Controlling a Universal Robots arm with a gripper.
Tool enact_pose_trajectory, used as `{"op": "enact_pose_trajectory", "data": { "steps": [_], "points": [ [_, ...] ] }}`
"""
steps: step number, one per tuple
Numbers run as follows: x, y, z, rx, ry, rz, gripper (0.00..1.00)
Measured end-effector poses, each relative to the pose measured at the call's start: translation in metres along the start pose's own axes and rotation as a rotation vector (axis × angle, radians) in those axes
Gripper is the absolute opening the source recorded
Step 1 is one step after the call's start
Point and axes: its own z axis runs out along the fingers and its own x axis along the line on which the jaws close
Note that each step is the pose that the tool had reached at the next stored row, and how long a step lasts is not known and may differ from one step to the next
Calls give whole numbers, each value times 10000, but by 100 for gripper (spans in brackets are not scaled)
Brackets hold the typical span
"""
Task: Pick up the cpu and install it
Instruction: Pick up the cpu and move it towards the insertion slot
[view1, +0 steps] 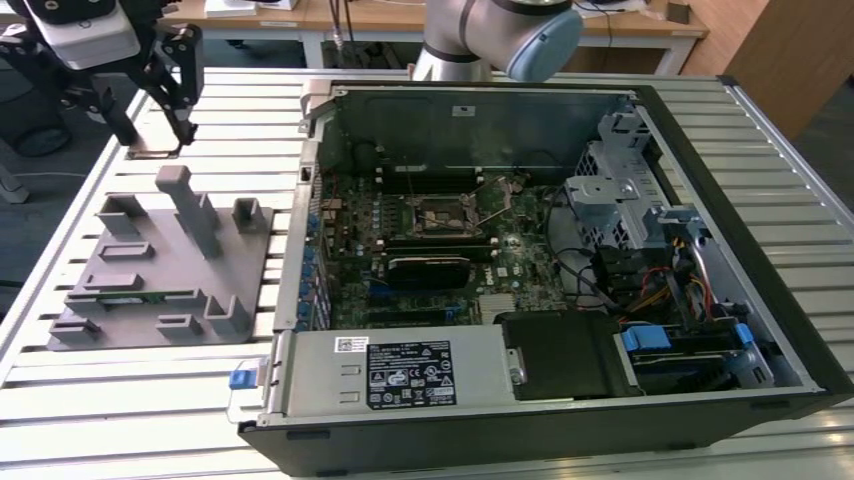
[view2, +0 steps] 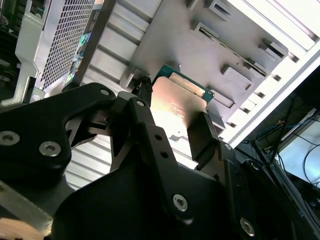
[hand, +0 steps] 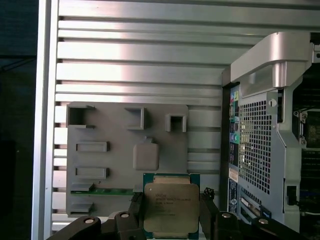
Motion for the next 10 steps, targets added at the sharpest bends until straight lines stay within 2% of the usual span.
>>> {"op": "enact_pose_trajectory", "data": {
  "steps": [10],
  "points": [
    [-117, -1, 10, 0, 0, 0, 53]
  ]
}}
